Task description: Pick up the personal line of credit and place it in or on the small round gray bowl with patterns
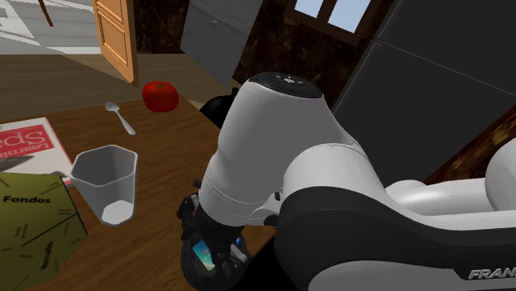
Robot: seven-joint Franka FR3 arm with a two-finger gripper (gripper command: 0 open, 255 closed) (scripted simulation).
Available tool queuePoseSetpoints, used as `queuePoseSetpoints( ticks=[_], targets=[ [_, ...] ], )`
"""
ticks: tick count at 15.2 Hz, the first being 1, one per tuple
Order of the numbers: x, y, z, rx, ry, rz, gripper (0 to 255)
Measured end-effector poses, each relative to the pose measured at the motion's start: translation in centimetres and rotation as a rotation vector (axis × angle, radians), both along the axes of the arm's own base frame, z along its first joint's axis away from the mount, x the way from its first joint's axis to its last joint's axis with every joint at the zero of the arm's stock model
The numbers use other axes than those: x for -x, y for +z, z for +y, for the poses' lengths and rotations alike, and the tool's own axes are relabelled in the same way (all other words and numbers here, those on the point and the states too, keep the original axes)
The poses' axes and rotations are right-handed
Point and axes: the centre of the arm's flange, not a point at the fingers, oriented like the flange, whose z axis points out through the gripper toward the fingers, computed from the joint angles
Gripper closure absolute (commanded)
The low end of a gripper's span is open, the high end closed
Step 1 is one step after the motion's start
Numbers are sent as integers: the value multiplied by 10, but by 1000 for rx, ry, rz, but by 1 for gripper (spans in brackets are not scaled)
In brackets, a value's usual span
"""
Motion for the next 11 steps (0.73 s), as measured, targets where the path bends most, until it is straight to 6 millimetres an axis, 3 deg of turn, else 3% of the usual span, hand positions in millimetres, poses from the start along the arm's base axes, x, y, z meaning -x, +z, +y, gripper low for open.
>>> queuePoseSetpoints(
  ticks=[3, 6, 11],
  targets=[
    [0, 14, -2, 0, 0, 0, 0],
    [0, 45, -6, 0, 0, -1, 0],
    [1, 49, -7, 0, 0, 0, 0]
  ],
)
